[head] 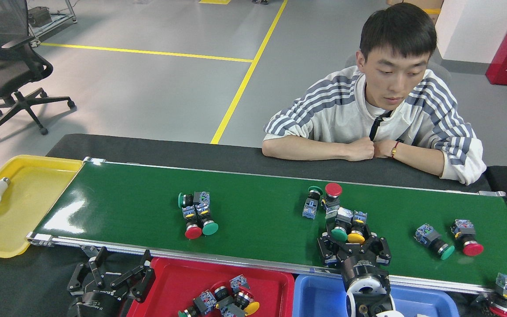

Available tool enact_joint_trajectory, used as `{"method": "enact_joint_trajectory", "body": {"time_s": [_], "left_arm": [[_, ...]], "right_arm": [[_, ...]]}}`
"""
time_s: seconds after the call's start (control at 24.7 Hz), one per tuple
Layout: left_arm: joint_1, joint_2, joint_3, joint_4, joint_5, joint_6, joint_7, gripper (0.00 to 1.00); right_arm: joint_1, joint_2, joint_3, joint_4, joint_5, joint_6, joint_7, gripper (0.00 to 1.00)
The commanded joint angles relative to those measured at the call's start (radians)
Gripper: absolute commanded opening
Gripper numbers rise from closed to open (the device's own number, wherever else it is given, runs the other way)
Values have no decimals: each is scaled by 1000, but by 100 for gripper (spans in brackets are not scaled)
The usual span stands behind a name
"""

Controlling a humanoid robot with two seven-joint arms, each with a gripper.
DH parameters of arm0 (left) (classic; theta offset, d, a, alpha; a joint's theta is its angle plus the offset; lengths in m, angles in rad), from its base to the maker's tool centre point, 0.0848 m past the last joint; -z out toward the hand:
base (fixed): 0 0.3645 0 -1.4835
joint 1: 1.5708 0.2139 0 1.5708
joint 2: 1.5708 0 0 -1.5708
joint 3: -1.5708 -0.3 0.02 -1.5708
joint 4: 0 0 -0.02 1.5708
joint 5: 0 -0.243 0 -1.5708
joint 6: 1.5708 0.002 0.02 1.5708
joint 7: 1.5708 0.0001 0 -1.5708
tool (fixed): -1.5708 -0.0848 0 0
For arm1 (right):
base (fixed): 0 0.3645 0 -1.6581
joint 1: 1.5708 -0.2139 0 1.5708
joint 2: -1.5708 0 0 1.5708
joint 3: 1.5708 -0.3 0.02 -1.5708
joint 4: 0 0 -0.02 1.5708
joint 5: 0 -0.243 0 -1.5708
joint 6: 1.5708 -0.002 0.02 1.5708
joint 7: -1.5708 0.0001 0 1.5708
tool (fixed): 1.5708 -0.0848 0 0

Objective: Pick switch part from conveyor to tray

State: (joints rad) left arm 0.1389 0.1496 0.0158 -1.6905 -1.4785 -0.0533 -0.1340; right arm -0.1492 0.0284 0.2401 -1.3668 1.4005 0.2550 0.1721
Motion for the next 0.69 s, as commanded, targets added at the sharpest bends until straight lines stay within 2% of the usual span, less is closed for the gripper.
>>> {"method": "enact_joint_trajectory", "body": {"time_s": [0.0,0.04,0.12,0.24,0.37,0.41,0.45,0.49,0.53,0.65], "left_arm": [[-4,-1,-4,-12,3,0,8,100],[-4,4,-20,-20,3,-39,8,100],[-24,-2,-51,-20,0,-118,4,100],[-58,-22,-77,-18,-11,-92,-4,100],[-121,-56,-85,14,-36,-62,-21,100],[-137,-58,-82,38,-37,-60,-32,100],[-156,-56,-77,69,-37,-56,-39,100],[-177,-54,-77,98,-37,-42,-41,100],[-199,-53,-77,126,-37,-33,-41,100],[-282,-51,-76,238,-36,-26,-41,100]], "right_arm": [[-13,-8,-4,-9,-2,-33,-6,9],[-12,-8,-2,-18,0,-37,-11,4],[-3,-12,-2,-52,0,-65,-11,2],[20,-12,13,-121,0,-163,-11,2],[83,-15,123,-233,2,-336,-16,2],[100,-15,163,-262,6,-388,-20,6],[106,-19,211,-276,11,-436,-25,27],[106,-24,258,-276,21,-467,-34,68],[103,-21,297,-276,31,-473,-42,100],[100,-15,384,-275,37,-480,-52,100]]}}
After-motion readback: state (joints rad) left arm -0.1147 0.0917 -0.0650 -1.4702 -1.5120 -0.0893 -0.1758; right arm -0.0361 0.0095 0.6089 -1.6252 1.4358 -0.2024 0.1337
